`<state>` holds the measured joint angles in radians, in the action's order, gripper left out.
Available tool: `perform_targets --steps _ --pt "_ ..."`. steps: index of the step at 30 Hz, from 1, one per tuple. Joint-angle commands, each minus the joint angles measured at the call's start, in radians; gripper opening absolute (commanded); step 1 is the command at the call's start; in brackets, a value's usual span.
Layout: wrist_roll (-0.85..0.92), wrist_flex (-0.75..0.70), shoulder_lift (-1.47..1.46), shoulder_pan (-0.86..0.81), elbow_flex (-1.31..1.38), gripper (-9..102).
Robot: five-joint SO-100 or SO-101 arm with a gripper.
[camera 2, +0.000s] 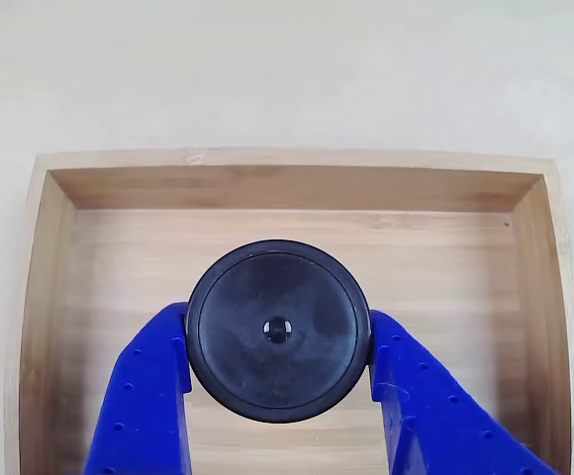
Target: Place the black cylinder in the wooden box then return to rest.
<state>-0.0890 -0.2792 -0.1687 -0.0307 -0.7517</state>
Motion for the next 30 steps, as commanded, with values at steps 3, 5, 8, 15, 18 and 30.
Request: perform_targets --steps 3,5,8,15,18,30 --pt "0.006 0.034 -0.014 -0.006 0.124 19" --pt "0.009 0.032 -0.012 -0.006 0.124 19" --pt "0.021 0.028 -0.009 -0.009 0.120 19" --pt "0.054 -0.015 -0.006 -0.011 0.129 19" --pt "0.058 -0.025 -0.005 -0.011 0.138 19" --pt "0.066 -0.043 0.021 -0.009 0.172 19"
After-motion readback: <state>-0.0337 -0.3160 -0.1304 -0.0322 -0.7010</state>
